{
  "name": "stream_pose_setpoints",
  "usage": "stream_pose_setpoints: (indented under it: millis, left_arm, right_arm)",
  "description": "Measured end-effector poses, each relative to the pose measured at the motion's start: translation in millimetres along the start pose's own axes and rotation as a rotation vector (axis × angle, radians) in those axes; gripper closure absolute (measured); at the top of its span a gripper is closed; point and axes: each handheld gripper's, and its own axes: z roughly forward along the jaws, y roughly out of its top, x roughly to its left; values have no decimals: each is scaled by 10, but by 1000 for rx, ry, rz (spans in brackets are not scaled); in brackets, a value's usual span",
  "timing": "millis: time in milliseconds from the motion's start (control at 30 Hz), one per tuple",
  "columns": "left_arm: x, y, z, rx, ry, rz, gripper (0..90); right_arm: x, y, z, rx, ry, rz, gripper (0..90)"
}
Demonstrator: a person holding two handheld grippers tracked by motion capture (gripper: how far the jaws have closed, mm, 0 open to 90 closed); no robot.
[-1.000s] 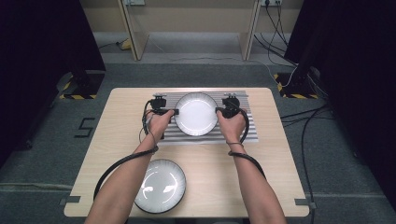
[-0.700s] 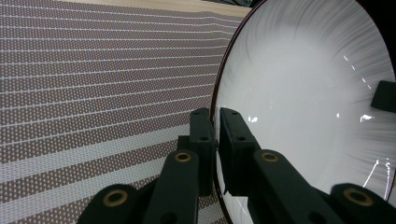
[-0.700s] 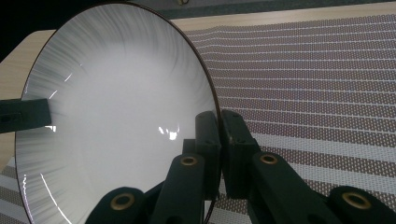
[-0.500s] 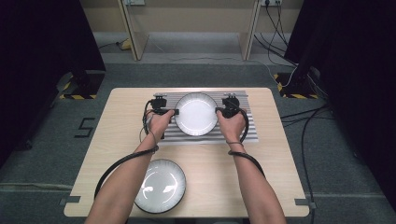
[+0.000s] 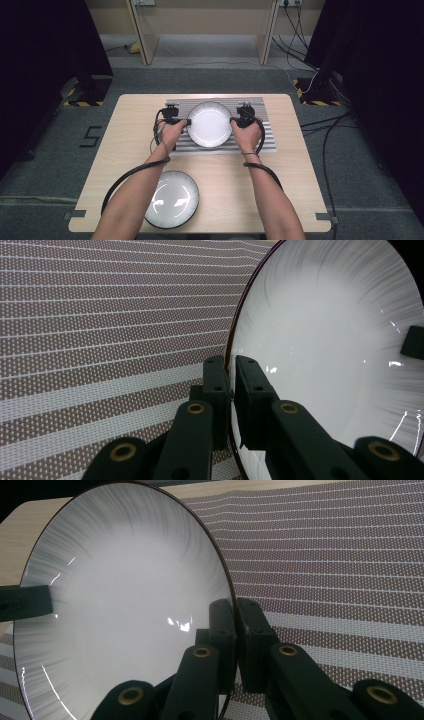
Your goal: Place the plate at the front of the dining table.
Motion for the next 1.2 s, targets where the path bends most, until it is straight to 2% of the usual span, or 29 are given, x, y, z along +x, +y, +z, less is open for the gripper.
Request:
stream_pose_setpoints:
  millis: [500, 700, 867, 1100, 1167, 1200]
  left_arm:
    - [29, -38, 56, 6, 14, -10, 829]
    - [27, -44, 84, 13, 37, -19, 815]
    - [23, -33, 104, 19, 44, -16, 811]
    - [10, -36, 132, 28, 63, -16, 801]
    - [4, -39, 138, 29, 69, -14, 803]
    - [0, -37, 147, 39, 77, -15, 804]
  right_arm:
    - [3, -23, 50, -19, -4, -11, 865]
    - [14, -7, 76, -24, -8, -10, 867]
    - [-5, -10, 102, -25, -5, 8, 867]
    - [-12, -9, 113, -29, -13, -1, 867]
    - [-29, -7, 104, -40, -29, 3, 858]
    - [-42, -3, 96, -45, -22, 10, 858]
